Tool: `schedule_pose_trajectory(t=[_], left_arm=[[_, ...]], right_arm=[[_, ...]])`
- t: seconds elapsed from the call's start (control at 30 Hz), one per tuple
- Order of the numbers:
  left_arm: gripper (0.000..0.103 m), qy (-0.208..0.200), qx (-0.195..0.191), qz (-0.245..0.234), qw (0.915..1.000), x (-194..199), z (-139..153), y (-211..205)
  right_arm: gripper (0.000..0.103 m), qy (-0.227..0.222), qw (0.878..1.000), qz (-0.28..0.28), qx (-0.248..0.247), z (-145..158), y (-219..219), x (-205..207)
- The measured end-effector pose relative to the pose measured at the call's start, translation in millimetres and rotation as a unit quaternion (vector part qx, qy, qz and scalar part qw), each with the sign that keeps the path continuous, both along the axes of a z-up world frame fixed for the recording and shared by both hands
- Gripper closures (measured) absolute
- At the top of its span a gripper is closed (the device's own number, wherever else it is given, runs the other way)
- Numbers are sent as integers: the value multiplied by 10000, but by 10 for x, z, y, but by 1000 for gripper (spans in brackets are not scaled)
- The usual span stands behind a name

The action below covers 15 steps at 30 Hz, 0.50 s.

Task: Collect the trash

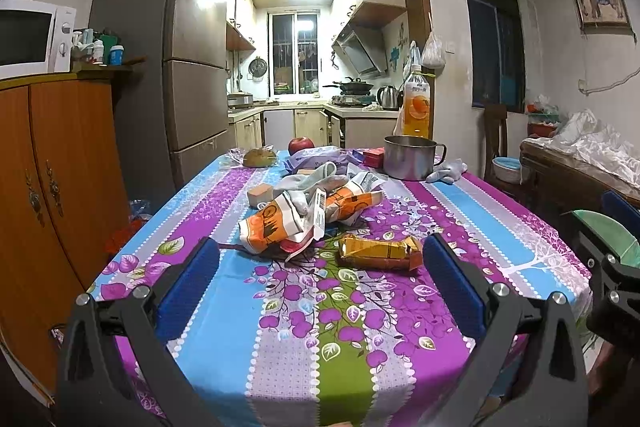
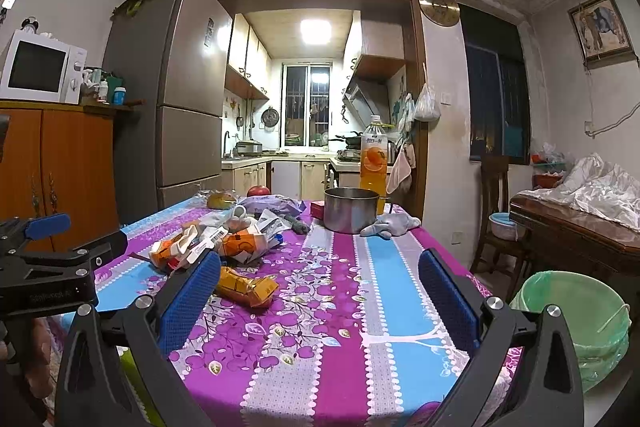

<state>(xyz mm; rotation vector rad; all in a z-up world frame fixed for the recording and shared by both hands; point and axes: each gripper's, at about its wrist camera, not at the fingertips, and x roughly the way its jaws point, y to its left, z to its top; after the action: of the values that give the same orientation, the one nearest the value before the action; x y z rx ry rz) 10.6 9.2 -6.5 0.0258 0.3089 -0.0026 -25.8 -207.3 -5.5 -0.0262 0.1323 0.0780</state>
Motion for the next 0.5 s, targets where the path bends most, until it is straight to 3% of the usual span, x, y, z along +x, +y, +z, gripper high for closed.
schedule_pose_trajectory(t=[0.5], left_arm=[[5,35,-8,54,10000,50,-48,30]], right_arm=[[4,6,10000,-4,34,-1,-29,2]])
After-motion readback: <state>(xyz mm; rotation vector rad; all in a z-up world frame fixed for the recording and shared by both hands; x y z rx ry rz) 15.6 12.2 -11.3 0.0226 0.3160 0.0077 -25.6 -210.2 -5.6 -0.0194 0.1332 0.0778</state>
